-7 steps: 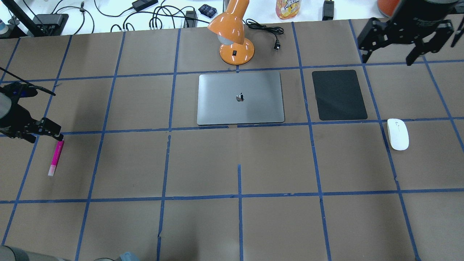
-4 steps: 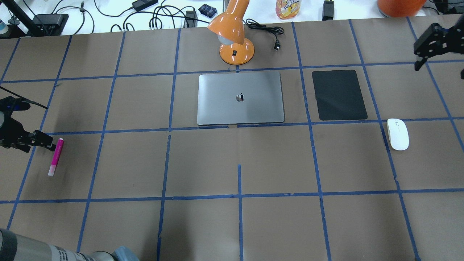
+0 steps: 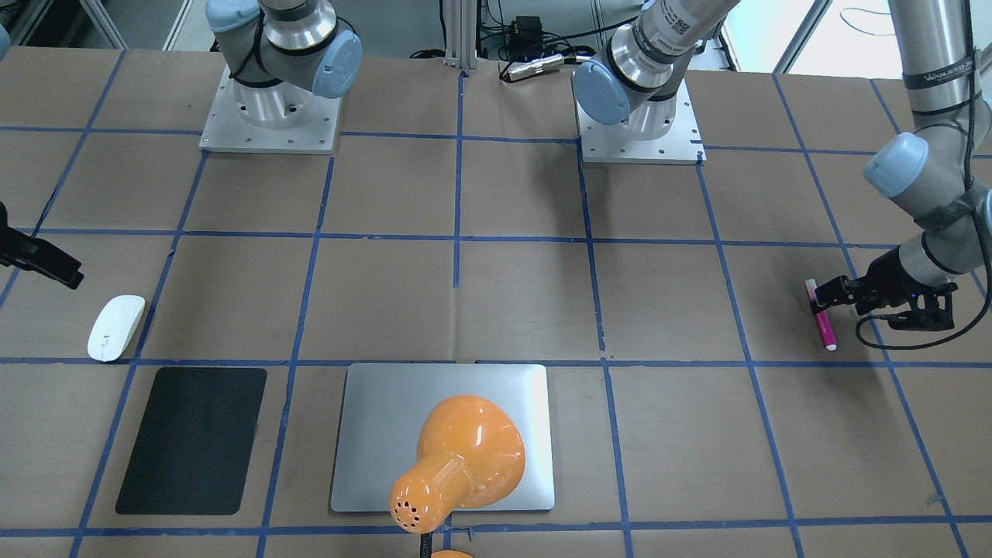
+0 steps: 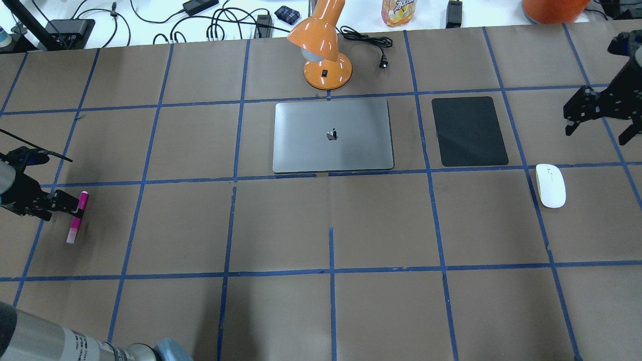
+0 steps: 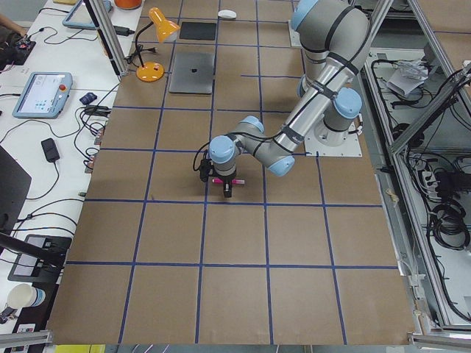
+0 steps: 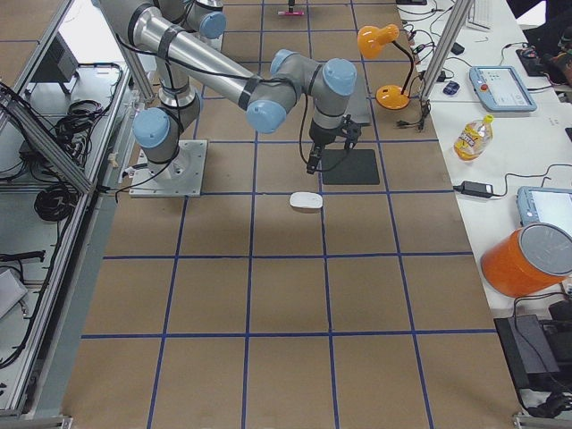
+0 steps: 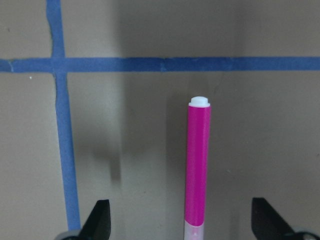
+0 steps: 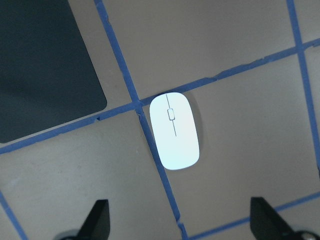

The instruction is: Place pen and mouse around notebook

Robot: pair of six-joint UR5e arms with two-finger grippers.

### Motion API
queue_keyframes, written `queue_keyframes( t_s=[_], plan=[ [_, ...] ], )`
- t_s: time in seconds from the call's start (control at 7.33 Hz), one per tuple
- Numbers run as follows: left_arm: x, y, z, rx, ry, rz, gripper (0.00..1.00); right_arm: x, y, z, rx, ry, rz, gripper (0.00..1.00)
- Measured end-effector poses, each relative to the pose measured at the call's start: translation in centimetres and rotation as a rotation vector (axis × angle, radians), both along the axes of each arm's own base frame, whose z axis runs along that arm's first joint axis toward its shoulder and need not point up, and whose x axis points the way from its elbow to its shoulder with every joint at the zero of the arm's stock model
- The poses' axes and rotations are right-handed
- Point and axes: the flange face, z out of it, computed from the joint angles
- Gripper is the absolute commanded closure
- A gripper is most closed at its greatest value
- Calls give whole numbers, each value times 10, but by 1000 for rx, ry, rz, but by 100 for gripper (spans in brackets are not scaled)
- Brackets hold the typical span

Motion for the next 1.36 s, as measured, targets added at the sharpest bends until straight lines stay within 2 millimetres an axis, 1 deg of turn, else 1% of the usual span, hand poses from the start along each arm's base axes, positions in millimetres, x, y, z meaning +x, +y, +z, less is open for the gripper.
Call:
queue_keyframes(
  t_s=[0.14, 0.27, 0.41, 0.68, 0.82, 1.09, 1.23, 1.36],
  plan=[
    [-1, 0, -4, 6, 3, 1, 62, 0, 0, -36, -20, 11, 2, 0],
    [-4, 1, -6, 12, 5, 1, 62, -1, 0, -69, -28, 17, 4, 0],
    [-8, 3, -8, 16, 9, -1, 68, -2, 2, -95, -26, 16, 5, 0],
    [-11, 6, -7, 20, 10, 0, 85, -3, 15, -133, -18, 15, 22, 0],
    [-12, 6, -5, 20, 6, -1, 85, -3, 19, -144, -22, 18, 41, 0],
    [-14, 7, -2, 24, 1, -3, 85, -3, 20, -154, -23, 19, 63, 0],
    [-16, 8, 5, 28, 2, -5, 85, -3, 20, -156, -24, 19, 79, 0],
    [-23, 10, 18, 43, 9, 5, 85, -5, 20, -157, -28, 21, 96, 1]
  ],
)
